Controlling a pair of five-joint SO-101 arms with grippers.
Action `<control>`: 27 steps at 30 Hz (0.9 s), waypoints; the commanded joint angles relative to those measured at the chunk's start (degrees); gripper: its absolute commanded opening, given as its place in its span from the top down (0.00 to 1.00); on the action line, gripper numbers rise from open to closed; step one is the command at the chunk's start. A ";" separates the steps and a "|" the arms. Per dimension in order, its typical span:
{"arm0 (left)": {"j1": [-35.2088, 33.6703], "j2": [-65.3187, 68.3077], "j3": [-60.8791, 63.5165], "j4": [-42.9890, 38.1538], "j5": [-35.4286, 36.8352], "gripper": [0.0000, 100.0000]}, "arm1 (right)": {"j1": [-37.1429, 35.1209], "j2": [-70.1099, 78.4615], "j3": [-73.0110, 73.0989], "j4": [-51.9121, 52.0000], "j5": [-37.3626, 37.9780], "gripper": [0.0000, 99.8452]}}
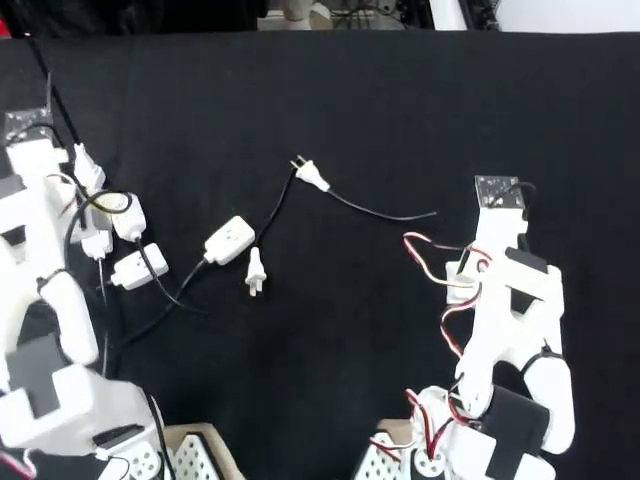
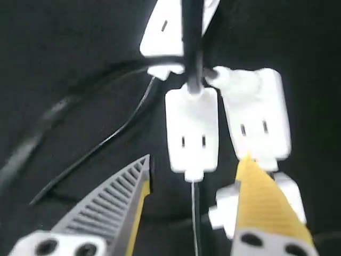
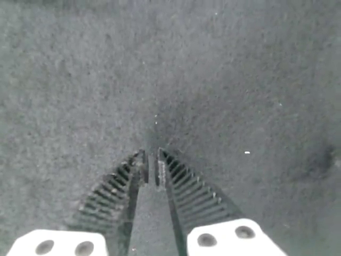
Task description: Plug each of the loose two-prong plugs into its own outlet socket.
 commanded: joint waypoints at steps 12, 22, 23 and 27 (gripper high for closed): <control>13.58 -51.87 14.81 13.89 -10.73 0.74 | -0.79 -0.13 0.31 -1.67 -0.44 0.97; 31.69 -37.98 31.52 -7.56 -14.68 0.74 | -1.14 -0.22 0.48 -1.85 1.41 0.97; 32.75 -34.90 30.73 -8.26 -15.91 0.74 | -1.67 -0.13 0.48 -1.85 1.58 0.97; 35.74 -22.86 27.74 -12.66 -19.16 0.74 | -2.46 -0.13 0.57 -1.76 1.85 0.97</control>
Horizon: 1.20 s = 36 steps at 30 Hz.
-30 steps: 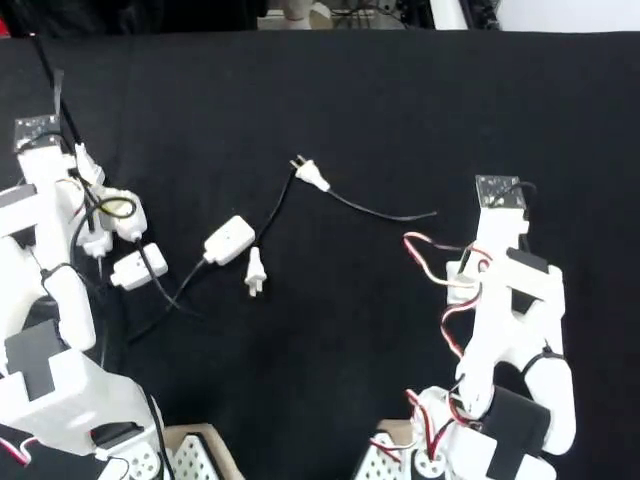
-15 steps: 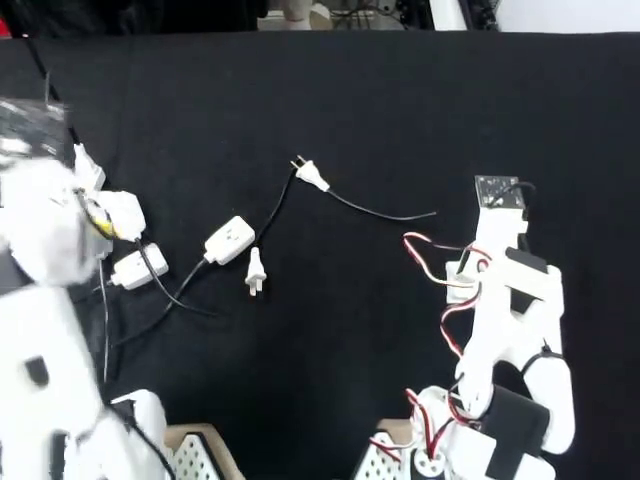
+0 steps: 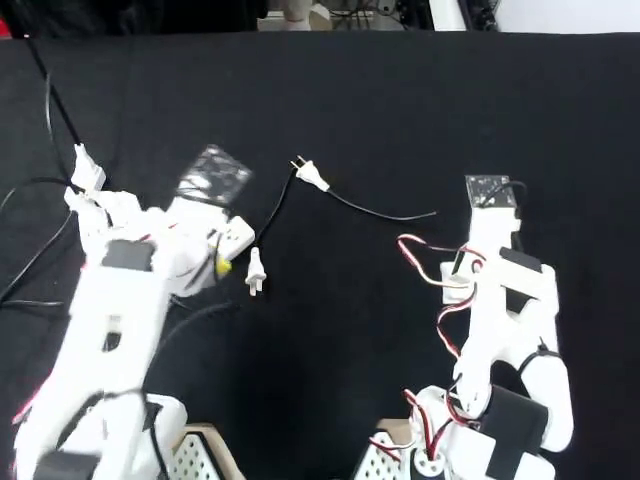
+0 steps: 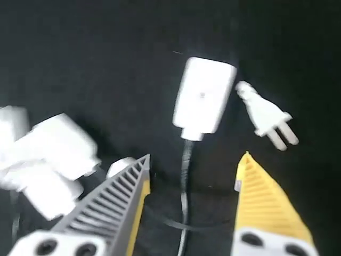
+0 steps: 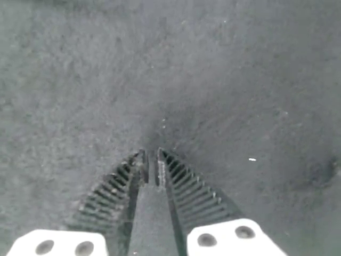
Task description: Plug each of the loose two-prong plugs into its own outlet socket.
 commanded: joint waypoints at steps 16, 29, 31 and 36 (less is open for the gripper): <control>5.23 18.73 -0.75 -24.35 -1.93 0.74 | -0.79 -0.13 -0.13 -0.62 0.44 0.97; 3.30 42.20 -23.78 -7.12 -2.02 0.74 | -0.70 -0.13 -0.13 -0.62 0.44 0.97; 2.95 45.27 -27.82 -3.52 -2.11 0.76 | -0.70 -0.13 -0.13 -0.62 0.44 0.97; 0.13 49.14 -33.45 -0.18 -5.98 0.89 | -0.70 -0.13 -0.13 -0.62 0.44 0.97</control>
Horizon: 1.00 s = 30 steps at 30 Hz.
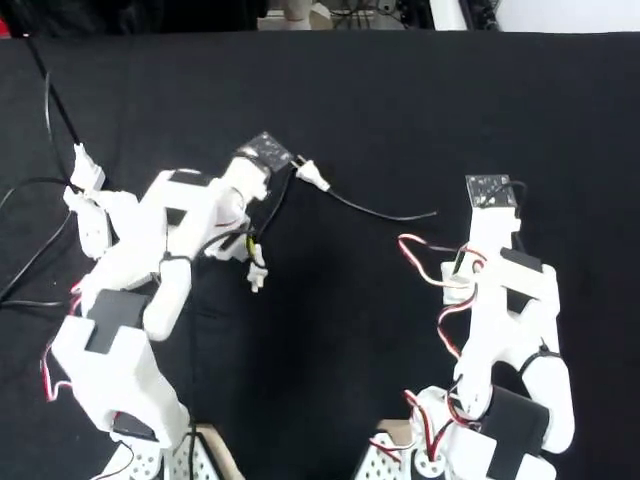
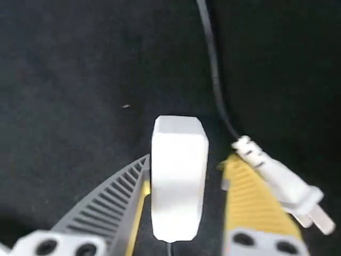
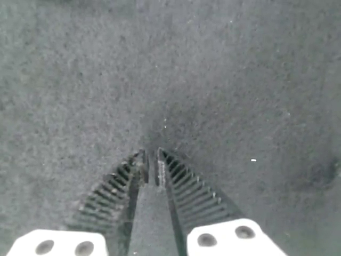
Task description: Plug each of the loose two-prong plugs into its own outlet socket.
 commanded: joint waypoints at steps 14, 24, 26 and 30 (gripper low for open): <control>-3.56 -7.12 -3.74 14.15 1.67 0.97 | -0.88 -0.13 -0.13 -0.70 0.44 0.97; -3.47 -25.23 -3.47 30.77 8.79 0.97 | -0.97 -0.13 -0.13 -0.62 0.44 0.97; -3.03 -27.69 -1.27 31.82 10.20 0.97 | -0.97 -0.13 -0.13 -0.53 0.44 0.97; 0.75 -34.46 6.73 31.65 10.64 0.97 | -0.88 -0.13 -0.13 -0.53 0.44 0.97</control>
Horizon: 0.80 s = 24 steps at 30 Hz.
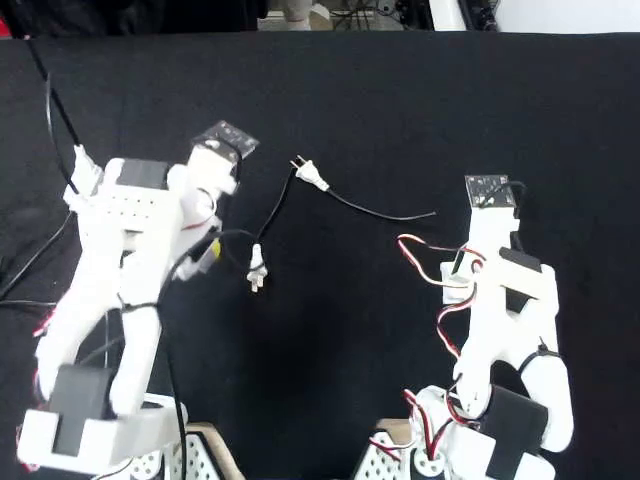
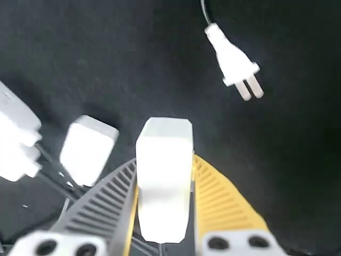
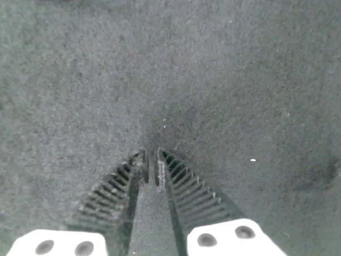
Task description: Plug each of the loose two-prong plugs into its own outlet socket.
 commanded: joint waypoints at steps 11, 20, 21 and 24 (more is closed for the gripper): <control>21.41 -40.62 28.26 -1.85 2.02 0.97 | -0.88 -0.13 -0.13 -0.53 0.44 0.97; 40.66 -41.67 39.96 -22.15 9.41 0.97 | -0.97 -0.13 -0.13 -0.53 0.44 0.97; 41.54 -39.82 40.75 -24.53 9.85 0.97 | -0.97 -0.13 -0.13 -0.53 0.44 0.97; 42.33 -32.35 41.45 -29.10 11.43 0.97 | -0.97 -0.13 -0.13 -0.44 0.44 0.97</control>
